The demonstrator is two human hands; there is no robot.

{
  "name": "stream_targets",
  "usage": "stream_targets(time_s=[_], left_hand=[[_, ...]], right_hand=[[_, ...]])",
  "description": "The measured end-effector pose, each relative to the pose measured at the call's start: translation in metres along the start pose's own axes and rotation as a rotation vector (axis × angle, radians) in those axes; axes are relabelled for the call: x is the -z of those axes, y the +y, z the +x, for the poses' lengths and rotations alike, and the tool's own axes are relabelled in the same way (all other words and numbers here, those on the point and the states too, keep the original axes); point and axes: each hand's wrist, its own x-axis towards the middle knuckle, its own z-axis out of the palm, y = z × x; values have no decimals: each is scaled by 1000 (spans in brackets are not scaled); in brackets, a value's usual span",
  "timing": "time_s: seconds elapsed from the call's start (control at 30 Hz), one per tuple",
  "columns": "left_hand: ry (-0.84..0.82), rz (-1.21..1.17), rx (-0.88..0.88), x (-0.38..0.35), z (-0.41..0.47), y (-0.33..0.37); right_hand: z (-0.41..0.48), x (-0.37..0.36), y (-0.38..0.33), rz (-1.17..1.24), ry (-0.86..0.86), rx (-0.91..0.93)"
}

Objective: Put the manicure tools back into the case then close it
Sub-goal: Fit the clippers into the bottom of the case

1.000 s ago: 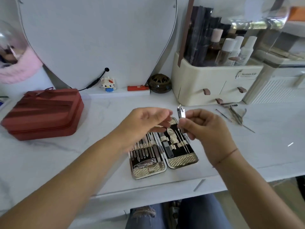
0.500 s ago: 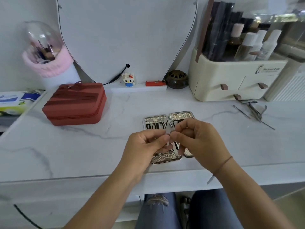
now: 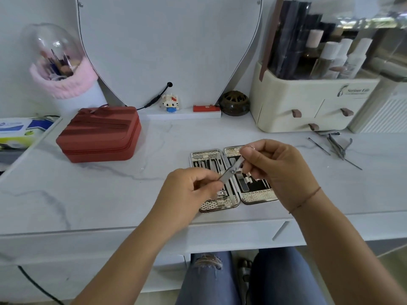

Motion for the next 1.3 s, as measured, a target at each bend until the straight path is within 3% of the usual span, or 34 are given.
stream_targets(time_s=[0.17, 0.3, 0.47, 0.63, 0.77, 0.9, 1.1, 1.2, 1.3], left_hand=[[-232, -294, 85, 1, 0, 8], [-259, -440, 135, 4, 5, 14], [-330, -619, 232, 4, 5, 14], [-339, -878, 323, 2, 3, 12], [-228, -1012, 360, 0, 5, 13], [-61, -995, 331, -1, 7, 11], [86, -773, 249, -7, 1, 12], [39, -638, 211, -8, -2, 12], [-189, -596, 215, -6, -4, 14]], right_hand=[[12, -7, -6, -150, -116, -15], [17, -19, -11, -208, -287, -31], [18, -25, -14, -314, -303, 93], [13, -24, -15, -133, -334, 205], [8, -18, -7, 57, -360, 183], [-2, -20, 2, 121, -303, 164], [-3, -20, 16, 84, 36, 59], [1, -16, 14, 3, -15, 46], [11, -10, 1, -119, -218, 61]])
